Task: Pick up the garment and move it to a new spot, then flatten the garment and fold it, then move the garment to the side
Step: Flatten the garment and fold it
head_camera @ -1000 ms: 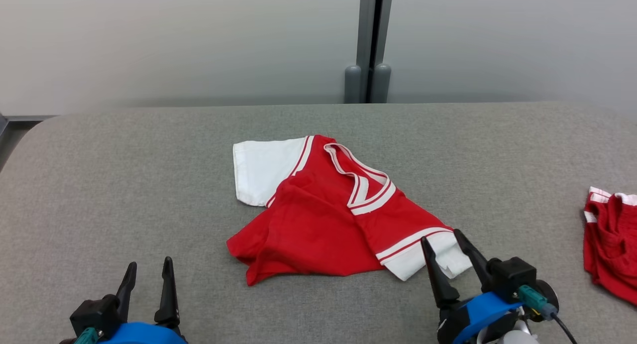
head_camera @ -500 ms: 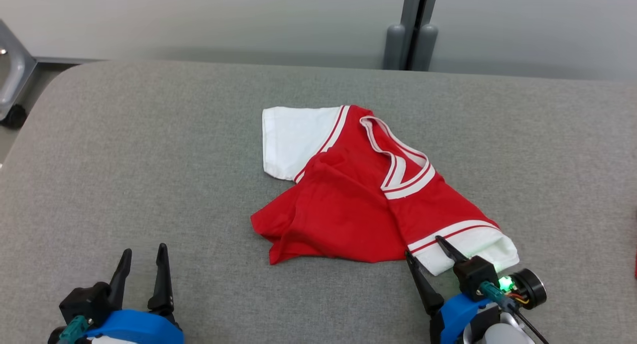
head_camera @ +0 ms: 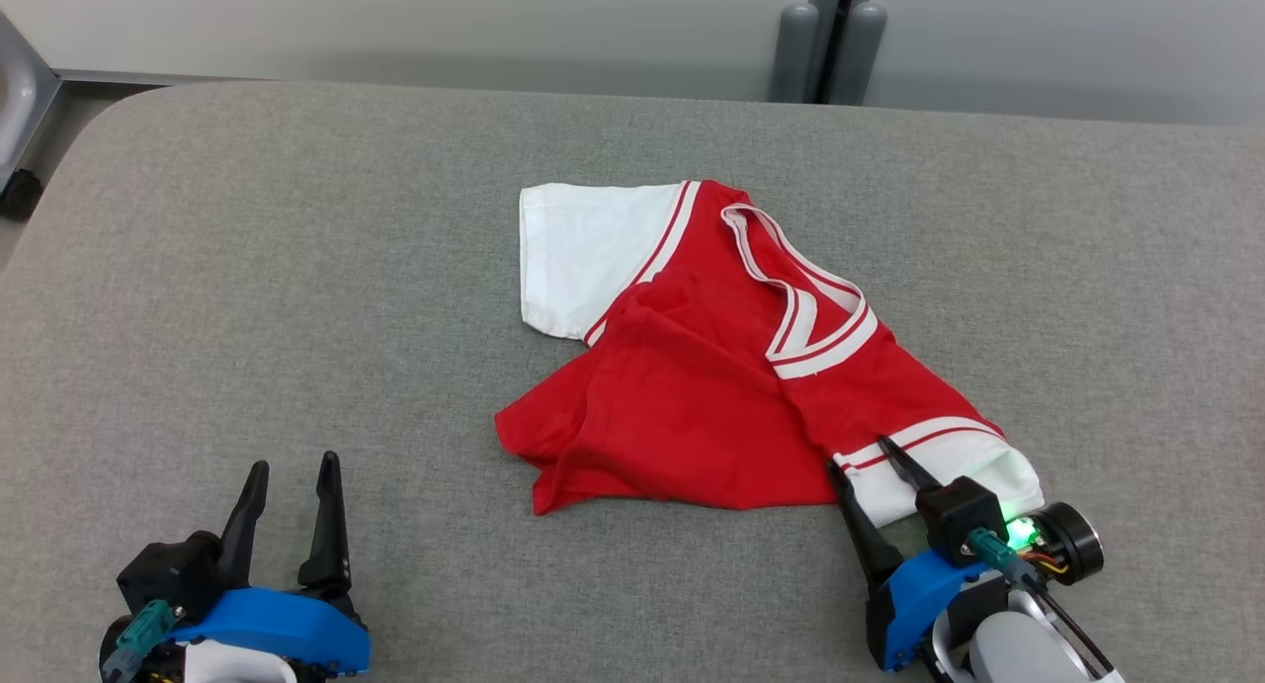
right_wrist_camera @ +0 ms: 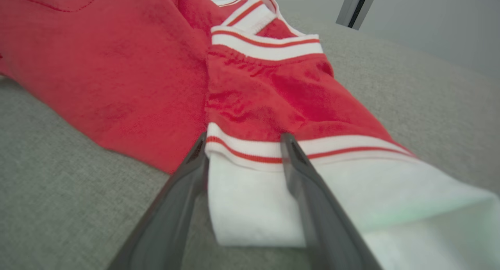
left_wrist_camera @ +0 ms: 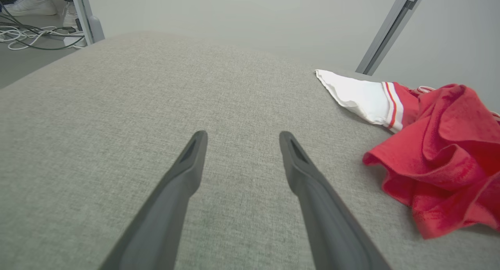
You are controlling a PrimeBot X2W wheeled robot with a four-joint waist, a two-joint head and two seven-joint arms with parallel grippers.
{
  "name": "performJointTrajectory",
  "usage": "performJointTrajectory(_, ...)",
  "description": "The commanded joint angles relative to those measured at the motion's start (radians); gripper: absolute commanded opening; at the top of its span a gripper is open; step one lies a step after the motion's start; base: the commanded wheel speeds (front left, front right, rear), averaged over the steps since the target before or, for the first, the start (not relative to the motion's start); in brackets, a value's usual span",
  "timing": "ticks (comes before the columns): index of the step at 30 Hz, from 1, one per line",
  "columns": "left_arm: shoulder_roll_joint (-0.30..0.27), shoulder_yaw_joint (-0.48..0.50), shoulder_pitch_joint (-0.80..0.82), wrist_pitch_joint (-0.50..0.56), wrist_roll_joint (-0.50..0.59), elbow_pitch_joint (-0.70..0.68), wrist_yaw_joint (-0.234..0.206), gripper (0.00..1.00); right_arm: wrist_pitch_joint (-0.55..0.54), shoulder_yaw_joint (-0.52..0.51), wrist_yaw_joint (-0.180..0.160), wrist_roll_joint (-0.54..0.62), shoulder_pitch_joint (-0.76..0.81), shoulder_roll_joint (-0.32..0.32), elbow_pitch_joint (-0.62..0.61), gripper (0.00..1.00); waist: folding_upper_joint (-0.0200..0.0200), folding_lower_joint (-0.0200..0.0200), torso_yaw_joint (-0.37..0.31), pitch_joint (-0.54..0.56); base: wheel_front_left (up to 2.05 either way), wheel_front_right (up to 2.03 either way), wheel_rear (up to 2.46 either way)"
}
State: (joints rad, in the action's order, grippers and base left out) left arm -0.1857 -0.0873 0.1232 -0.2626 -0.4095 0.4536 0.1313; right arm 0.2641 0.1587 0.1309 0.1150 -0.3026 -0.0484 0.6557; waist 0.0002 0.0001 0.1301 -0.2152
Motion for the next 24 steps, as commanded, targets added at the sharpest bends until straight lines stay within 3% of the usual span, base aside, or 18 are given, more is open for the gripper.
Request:
performJointTrajectory(1, -0.004, -0.004, 0.005, -0.003, -0.003, -0.002, -0.001, 1.00, 0.000, -0.002, 0.000, -0.001, 0.006, -0.005, -0.004, 0.46, -0.0002, -0.0001, -0.002, 0.001, 0.00, 0.00, 0.00)
performJointTrajectory(5, -0.003, -0.006, 0.001, -0.003, -0.006, 0.002, -0.001, 1.00, 0.000, -0.020, 0.000, -0.005, 0.017, -0.005, -0.021, 0.11, -0.0002, -0.0001, -0.013, 0.005, 0.00, 0.00, 0.00)
performJointTrajectory(7, -0.003, -0.006, 0.001, -0.003, -0.010, 0.004, -0.001, 1.00, 0.000, -0.033, 0.000, 0.000, 0.018, -0.006, -0.018, 0.02, -0.0002, -0.0001, -0.017, 0.006, 0.00, 0.00, 0.00)
performJointTrajectory(13, 0.003, -0.008, 0.011, -0.003, -0.013, 0.009, -0.001, 1.00, 0.000, -0.087, 0.000, -0.023, -0.018, -0.005, -0.039, 0.00, -0.0002, -0.0001, -0.016, 0.019, 0.00, 0.00, 0.00)
performJointTrajectory(16, 0.010, -0.014, 0.008, -0.003, -0.009, 0.012, -0.001, 1.00, 0.000, -0.078, 0.000, -0.096, -0.038, -0.004, -0.091, 0.00, -0.0002, -0.0001, -0.007, 0.036, 0.00, 0.00, 0.00)
performJointTrajectory(18, 0.015, -0.018, 0.002, -0.003, -0.007, 0.014, -0.001, 1.00, 0.000, -0.033, 0.000, -0.179, -0.054, -0.003, -0.137, 0.00, -0.0002, -0.0001, 0.001, 0.047, 0.00, 0.00, 0.00)
performJointTrajectory(24, 0.029, -0.036, -0.016, -0.003, 0.002, 0.029, -0.001, 1.00, 0.001, 0.185, 0.000, -0.573, -0.179, -0.004, -0.281, 0.00, -0.0002, -0.0001, 0.041, 0.082, 0.00, 0.00, 0.00)
